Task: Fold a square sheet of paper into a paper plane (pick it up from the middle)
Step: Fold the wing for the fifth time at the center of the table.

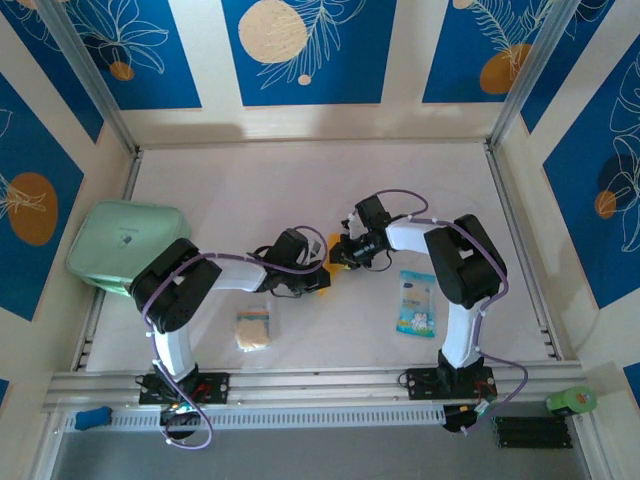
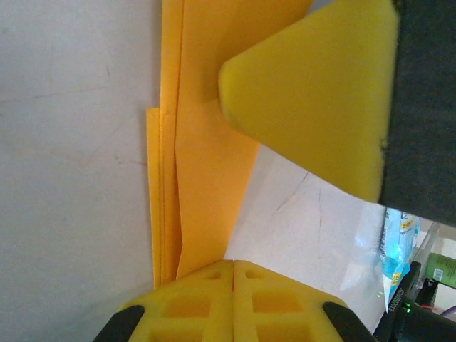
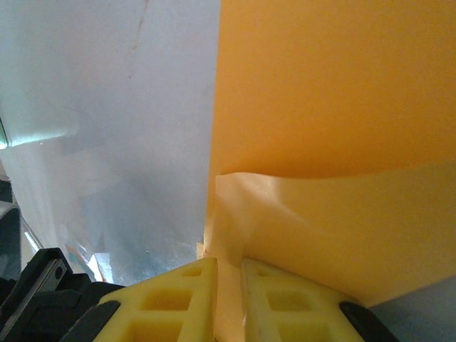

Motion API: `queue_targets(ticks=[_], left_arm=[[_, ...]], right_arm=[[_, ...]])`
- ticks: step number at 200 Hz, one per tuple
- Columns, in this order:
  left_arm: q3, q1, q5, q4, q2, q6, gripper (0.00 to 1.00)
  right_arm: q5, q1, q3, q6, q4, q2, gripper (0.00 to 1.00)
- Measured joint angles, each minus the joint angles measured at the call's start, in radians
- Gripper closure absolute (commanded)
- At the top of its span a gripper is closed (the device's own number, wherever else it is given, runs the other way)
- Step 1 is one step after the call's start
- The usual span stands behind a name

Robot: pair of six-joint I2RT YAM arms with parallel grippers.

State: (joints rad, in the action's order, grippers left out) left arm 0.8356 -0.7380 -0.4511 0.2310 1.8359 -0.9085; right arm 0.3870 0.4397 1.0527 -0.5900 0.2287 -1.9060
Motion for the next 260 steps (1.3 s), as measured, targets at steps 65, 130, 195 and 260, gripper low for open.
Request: queue_targets(ticks=[65,130,195,260], left_arm=[[-0.007,0.000,0.000,0.008,0.000,0.000,0.93],[-0.015,0.000,0.000,0.024,0.000,-0.002,0.94],[-0.022,0.000,0.000,0.039,0.000,-0.003,0.93],[-0.037,0.000,0.013,0.040,-0.052,-0.007,0.90]], right_arm=[[-0.084,0.013,-0.034,-0.012,0.002,0.169,0.84],[-0.121,0.063,0.020,-0.011,0.049,0.063,0.85],[-0.131,0.078,0.097,-0.007,0.100,-0.023,0.87],[-0.156,0.084,0.140,-0.008,0.164,-0.058,0.89]])
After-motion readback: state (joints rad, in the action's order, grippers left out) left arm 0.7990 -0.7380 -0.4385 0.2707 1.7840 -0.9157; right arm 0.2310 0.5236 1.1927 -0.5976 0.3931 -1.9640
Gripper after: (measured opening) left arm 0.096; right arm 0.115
